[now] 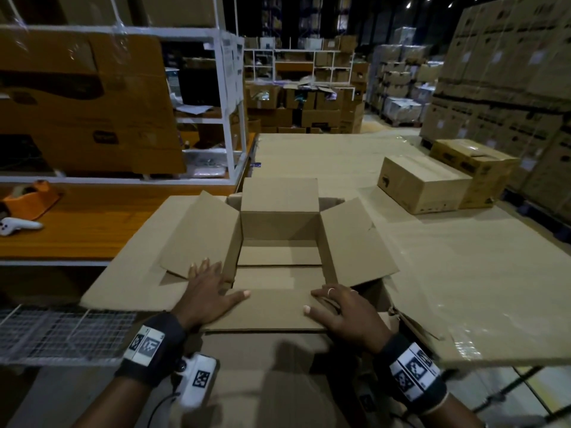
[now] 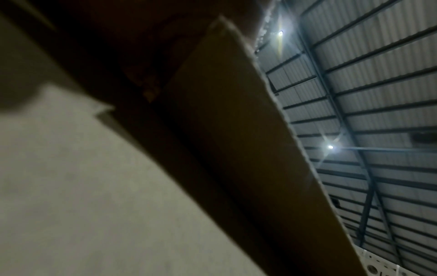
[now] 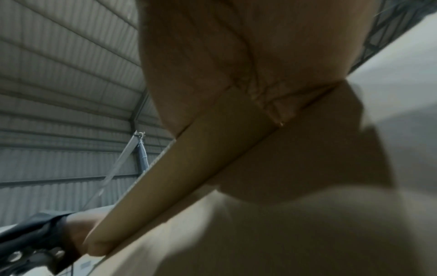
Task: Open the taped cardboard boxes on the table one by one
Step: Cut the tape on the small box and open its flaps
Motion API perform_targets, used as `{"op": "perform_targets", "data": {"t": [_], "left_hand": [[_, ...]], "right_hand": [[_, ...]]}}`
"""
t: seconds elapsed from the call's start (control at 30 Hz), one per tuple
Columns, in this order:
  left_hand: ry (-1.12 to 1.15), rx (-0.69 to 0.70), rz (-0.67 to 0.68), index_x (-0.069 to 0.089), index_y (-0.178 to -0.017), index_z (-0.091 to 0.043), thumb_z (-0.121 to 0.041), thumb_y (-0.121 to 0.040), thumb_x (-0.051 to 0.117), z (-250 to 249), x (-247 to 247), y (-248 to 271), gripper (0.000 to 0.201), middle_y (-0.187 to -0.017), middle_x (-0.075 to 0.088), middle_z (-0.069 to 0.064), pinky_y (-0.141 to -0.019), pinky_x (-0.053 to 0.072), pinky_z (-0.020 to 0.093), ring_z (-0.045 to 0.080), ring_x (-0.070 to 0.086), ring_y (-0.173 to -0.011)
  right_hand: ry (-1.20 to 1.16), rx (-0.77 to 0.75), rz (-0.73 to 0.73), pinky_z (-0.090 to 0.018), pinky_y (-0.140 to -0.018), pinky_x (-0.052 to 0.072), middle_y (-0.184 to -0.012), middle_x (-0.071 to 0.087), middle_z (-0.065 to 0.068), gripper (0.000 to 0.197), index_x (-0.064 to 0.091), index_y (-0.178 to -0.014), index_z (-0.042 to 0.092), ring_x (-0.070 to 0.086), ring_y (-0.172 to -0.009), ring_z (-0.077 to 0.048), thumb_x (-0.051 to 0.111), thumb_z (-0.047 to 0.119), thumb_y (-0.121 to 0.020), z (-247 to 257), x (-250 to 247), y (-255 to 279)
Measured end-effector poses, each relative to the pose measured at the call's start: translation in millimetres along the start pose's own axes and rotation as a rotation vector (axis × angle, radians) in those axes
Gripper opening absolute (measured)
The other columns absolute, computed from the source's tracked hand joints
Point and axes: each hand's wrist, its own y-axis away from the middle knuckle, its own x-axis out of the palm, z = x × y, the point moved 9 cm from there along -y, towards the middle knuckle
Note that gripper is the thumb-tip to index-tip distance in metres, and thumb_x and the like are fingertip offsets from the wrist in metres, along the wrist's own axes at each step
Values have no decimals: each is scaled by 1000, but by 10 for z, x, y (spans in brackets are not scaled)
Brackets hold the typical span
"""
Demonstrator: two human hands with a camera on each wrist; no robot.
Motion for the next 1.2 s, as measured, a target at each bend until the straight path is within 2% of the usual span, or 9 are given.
{"op": "perform_targets", "data": {"t": [0.1,0.17,0.23,0.33,0.4,0.53,0.73,0.9,1.2], "left_hand": [[97,-13,-21,54,-142,-24,-64,-89,62,-54,-83,93,67,-163,31,6,-124,11,40,27,16,-155],[206,34,-76,61,-131,-30,-62,-84,69,-151,-210,151,57,-145,55,-1,-112,37,37,22,45,-139],[239,117,-111,64,-125,-37,-67,-82,67,-342,-348,232,53,-132,61,-14,-99,47,34,10,55,-121],[249,235,-140,65,-127,-38,-60,-85,69,-714,-512,394,47,-124,56,-26,-88,44,17,-4,52,-110],[265,307,-152,65,-127,-40,-59,-85,70,-977,-569,509,46,-124,58,-28,-79,38,4,-9,53,-104],[311,438,-102,63,-127,-44,-57,-84,72,-1477,-411,659,46,-127,58,-27,-85,45,9,-7,54,-111],[476,609,-48,64,-126,-37,-49,-87,73,-2363,16,628,42,-120,66,-22,-84,54,18,-5,62,-107],[630,598,-90,68,-123,-34,-35,-88,77,-2999,274,345,37,-108,70,-18,-71,52,9,-3,66,-93],[714,514,50,72,-111,-34,-32,-83,81,-4379,1412,-293,30,-96,74,-18,-71,58,22,-1,70,-83]], "right_hand": [[-51,-16,-29,-32,-107,43,-136,58,11,68,65,-130,31,51,-129,-10,57,78,-80,-59,-8,-7],[-84,-14,-57,-36,-107,45,-133,59,11,71,66,-127,31,52,-127,-9,59,81,-76,-98,-45,-12],[-104,-19,-93,-33,-106,46,-132,57,14,67,65,-126,31,51,-126,-7,64,77,-77,-93,-106,8],[-135,-62,-169,-10,-96,43,-131,57,12,56,66,-128,28,53,-120,-1,73,60,-83,-17,-270,109],[-143,-81,-217,-5,-91,41,-131,57,13,51,66,-129,30,55,-116,2,74,55,-85,25,-409,211],[-179,-53,-311,0,-91,37,-129,62,10,45,71,-124,27,56,-118,1,78,47,-84,-38,-685,437],[-315,-11,-415,-32,-96,55,-118,71,13,32,75,-117,25,64,-112,1,79,35,-87,-486,-1078,713],[-344,84,-490,-27,-94,57,-112,73,15,34,75,-118,25,68,-104,3,79,37,-86,-1149,-1447,913],[-569,240,-672,-25,-81,60,-95,79,7,21,79,-108,19,75,-90,-7,80,19,-87,-2722,-1935,1459]]}}
